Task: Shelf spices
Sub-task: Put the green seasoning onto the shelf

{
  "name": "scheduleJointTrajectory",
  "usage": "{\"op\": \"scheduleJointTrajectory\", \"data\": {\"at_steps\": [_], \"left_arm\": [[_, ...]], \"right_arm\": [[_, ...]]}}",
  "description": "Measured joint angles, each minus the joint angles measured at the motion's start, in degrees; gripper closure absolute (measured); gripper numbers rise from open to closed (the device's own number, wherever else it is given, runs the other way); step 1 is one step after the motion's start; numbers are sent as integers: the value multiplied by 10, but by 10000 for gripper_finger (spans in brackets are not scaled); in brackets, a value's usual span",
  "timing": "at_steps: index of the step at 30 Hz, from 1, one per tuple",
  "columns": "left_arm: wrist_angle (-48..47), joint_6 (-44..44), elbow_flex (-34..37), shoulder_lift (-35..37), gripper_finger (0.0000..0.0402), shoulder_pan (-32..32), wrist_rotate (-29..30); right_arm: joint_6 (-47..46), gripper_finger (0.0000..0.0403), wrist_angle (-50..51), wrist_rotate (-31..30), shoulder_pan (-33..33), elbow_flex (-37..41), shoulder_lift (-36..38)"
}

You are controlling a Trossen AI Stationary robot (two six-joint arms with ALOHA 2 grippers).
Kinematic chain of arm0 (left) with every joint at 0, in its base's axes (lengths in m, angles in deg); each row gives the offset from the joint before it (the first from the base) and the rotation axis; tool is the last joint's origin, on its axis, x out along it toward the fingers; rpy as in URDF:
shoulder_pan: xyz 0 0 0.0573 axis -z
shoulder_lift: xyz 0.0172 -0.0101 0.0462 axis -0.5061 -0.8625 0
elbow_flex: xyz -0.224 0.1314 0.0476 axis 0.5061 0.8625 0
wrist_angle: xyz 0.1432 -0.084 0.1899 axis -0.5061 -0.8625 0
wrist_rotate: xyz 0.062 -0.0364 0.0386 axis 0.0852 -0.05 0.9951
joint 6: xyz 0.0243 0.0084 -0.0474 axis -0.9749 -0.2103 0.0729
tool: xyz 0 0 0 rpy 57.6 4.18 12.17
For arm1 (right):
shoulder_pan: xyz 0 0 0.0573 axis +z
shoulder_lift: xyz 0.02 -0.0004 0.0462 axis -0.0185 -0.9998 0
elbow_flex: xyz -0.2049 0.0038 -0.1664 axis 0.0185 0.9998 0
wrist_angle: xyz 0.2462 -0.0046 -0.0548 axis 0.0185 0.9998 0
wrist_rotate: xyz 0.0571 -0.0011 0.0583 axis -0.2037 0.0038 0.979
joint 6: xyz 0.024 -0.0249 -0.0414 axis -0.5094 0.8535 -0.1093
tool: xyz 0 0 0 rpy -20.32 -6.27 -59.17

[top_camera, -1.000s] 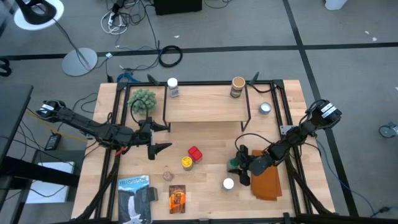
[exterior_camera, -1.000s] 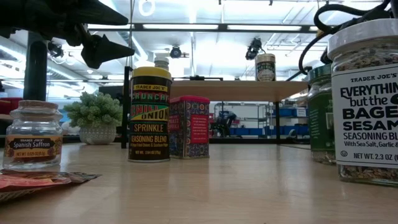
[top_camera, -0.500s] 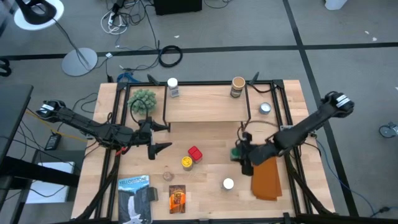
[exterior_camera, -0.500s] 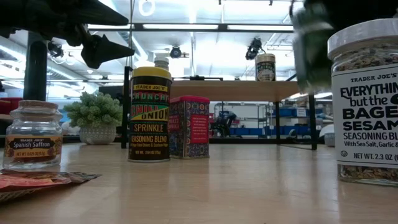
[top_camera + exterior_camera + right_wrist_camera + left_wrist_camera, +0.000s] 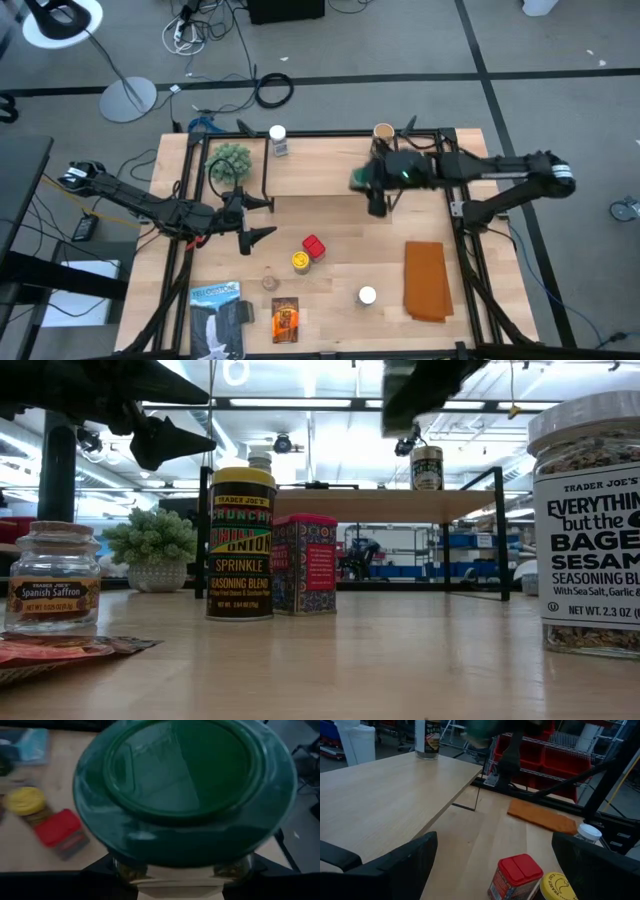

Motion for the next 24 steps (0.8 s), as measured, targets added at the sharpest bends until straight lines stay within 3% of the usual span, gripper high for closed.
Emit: {"op": "scheduleJointTrajectory", "data": {"at_steps": [11,18,24], "left_arm": [[0,0,0,0,3,0,0],[0,0,0,0,3,0,0],[0,0,0,0,3,0,0]], "right_arm": [[50,204,-62,137,-162,-54,-134],[47,204,-94,160,-208,-54,-196],[45,201,-114,167,-223,-54,-205]]}}
